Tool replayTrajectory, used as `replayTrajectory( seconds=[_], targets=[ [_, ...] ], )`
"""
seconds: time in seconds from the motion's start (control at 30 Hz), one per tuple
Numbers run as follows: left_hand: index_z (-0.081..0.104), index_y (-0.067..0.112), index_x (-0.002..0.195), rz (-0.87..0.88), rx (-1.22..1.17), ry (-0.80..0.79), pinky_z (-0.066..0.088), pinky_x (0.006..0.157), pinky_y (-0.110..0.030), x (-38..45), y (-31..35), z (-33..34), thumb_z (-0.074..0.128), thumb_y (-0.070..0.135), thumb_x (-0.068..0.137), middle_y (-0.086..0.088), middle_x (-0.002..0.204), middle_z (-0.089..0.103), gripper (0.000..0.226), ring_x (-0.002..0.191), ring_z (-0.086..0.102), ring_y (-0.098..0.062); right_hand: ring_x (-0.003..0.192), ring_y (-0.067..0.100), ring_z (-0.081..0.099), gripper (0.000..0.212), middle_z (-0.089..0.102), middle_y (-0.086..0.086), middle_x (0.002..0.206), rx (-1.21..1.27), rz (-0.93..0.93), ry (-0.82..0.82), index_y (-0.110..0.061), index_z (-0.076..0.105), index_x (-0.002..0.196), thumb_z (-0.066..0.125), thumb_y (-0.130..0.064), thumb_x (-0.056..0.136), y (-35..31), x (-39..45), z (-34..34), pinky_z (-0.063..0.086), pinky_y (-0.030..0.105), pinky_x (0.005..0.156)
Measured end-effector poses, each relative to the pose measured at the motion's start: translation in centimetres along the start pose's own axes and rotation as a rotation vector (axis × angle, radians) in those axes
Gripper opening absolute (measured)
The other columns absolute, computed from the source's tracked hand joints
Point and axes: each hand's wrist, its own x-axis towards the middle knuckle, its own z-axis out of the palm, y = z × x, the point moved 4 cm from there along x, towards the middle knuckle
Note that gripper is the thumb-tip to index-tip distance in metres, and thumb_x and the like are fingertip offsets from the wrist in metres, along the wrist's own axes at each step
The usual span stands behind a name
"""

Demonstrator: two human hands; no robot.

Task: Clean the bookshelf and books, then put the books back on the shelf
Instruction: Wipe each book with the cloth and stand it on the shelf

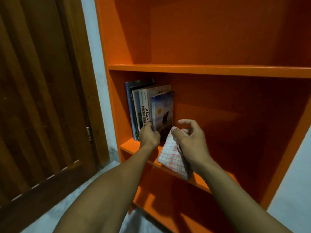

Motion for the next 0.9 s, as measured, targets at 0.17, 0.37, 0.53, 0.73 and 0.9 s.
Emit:
replayTrajectory(
  seconds=[0.17, 0.37, 0.53, 0.73, 0.9],
  targets=[
    [0.056, 0.008, 0.119, -0.101, 0.029, 0.082, 0.049, 0.087, -0.044, 1.0, -0.7, 1.4, 0.057, 0.003, 0.085, -0.019, 0.119, 0.06, 0.034, 0.111, 0.057, -0.041, 0.054, 0.013, 0.048, 0.015, 0.049, 0.002, 0.078, -0.014, 0.03, 0.005, -0.026, 0.057, 0.105, 0.066, -0.022, 0.095, 1.2, 0.4, -0.4, 0.041, 0.034, 0.054],
    [0.057, 0.007, 0.114, -0.147, 0.147, 0.051, 0.05, 0.081, -0.044, 1.5, -0.9, 1.0, 0.062, 0.01, 0.087, -0.02, 0.118, 0.063, 0.028, 0.11, 0.059, -0.041, 0.054, 0.011, 0.047, 0.015, 0.047, -0.001, 0.07, 0.019, 0.081, -0.001, -0.019, 0.059, 0.107, 0.067, -0.017, 0.094, 2.0, -0.5, 0.0, 0.039, 0.033, 0.052],
    [0.051, 0.017, 0.099, -0.07, 0.226, -0.04, 0.052, 0.076, -0.04, 0.8, -1.8, -0.3, 0.071, 0.031, 0.085, -0.014, 0.107, 0.063, 0.028, 0.094, 0.06, -0.035, 0.064, 0.019, 0.047, 0.015, 0.049, 0.005, 0.073, 0.039, 0.143, -0.029, -0.013, 0.059, 0.108, 0.066, -0.016, 0.094, 1.6, -1.7, 0.3, 0.037, 0.027, 0.048],
    [0.057, 0.023, 0.117, 0.105, 0.287, -0.048, 0.053, 0.075, -0.038, -3.8, -3.7, -4.9, 0.052, 0.031, 0.096, -0.005, 0.11, 0.07, 0.023, 0.093, 0.065, -0.029, 0.062, 0.022, 0.043, 0.018, 0.048, 0.014, 0.077, 0.04, 0.203, -0.154, -0.005, 0.056, 0.112, 0.063, -0.01, 0.096, 1.0, -4.8, 1.9, 0.033, 0.024, 0.044],
    [0.056, 0.024, 0.127, 0.107, 0.272, -0.061, 0.053, 0.093, -0.045, -9.6, -7.7, -8.8, 0.052, 0.035, 0.098, -0.004, 0.123, 0.068, 0.031, 0.112, 0.063, -0.027, 0.037, 0.011, 0.028, 0.018, 0.037, 0.009, 0.061, 0.019, 0.293, -0.256, -0.003, 0.054, 0.108, 0.065, -0.009, 0.095, 2.5, -8.7, 3.1, 0.023, 0.022, 0.041]
  ],
)
